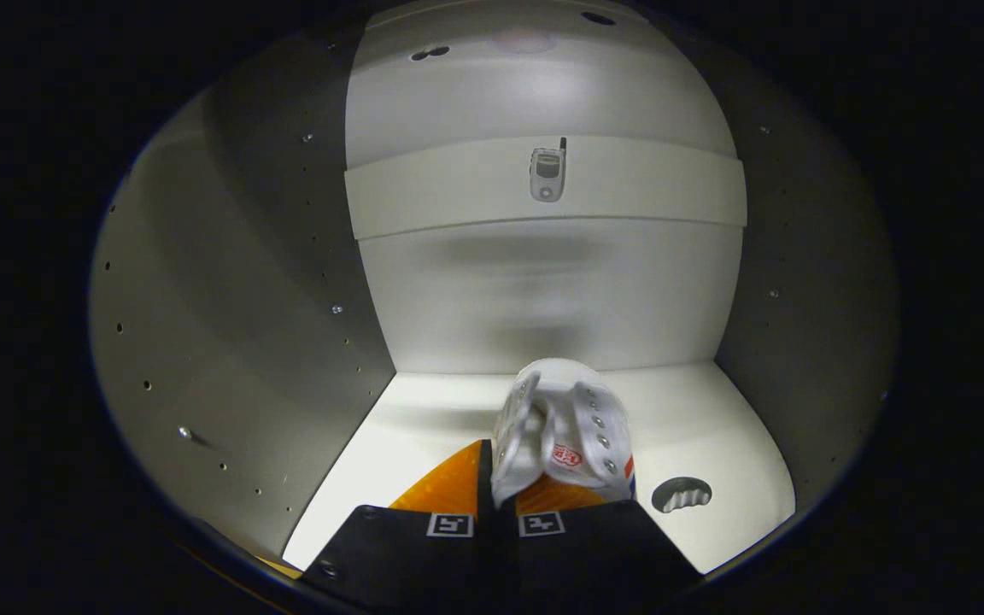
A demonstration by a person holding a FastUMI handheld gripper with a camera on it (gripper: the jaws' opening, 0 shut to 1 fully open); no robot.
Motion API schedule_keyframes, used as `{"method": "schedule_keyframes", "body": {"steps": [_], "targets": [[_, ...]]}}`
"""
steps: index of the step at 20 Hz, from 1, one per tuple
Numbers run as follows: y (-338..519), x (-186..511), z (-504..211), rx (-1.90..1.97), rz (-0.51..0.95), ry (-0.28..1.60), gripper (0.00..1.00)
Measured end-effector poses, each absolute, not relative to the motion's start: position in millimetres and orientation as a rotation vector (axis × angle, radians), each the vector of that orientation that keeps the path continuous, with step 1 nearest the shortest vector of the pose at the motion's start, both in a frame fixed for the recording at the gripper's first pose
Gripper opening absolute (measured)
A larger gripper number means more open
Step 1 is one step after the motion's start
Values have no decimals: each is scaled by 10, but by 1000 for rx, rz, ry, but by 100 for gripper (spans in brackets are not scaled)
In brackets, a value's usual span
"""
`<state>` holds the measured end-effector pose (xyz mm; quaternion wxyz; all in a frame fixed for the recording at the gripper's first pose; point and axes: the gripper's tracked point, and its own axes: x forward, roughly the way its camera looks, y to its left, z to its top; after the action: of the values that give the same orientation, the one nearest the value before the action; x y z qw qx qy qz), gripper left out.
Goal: Open the shoe cabinet door, grab the shoes and put them into the shoe cabinet, then close the shoe cabinet door.
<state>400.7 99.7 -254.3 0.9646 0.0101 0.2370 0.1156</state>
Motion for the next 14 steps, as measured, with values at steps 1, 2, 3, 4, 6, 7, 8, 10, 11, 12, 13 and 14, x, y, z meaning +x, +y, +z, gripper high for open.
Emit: {"method": "schedule_keyframes", "body": {"steps": [1, 2, 3, 4, 6, 7, 8, 10, 11, 12, 13, 14], "targets": [[998, 3992, -2548, 17, 236, 486, 4], [993, 3997, -2563, 20, 233, 491, 5], [986, 3981, -2554, 27, 233, 495, 6], [1000, 3942, -2547, 38, 240, 499, 8], [1017, 3922, -2540, 30, 241, 489, 17], [1040, 3898, -2528, 21, 246, 487, 24], [1041, 3875, -2520, 13, 247, 483, 32], [1075, 3833, -2500, 7, 246, 478, 45], [1077, 3808, -2490, 7, 246, 478, 52], [1063, 3784, -2491, 4, 240, 479, 60], [1042, 3759, -2469, 3, 233, 475, 65], [1033, 3727, -2456, 7, 230, 473, 79]]}}
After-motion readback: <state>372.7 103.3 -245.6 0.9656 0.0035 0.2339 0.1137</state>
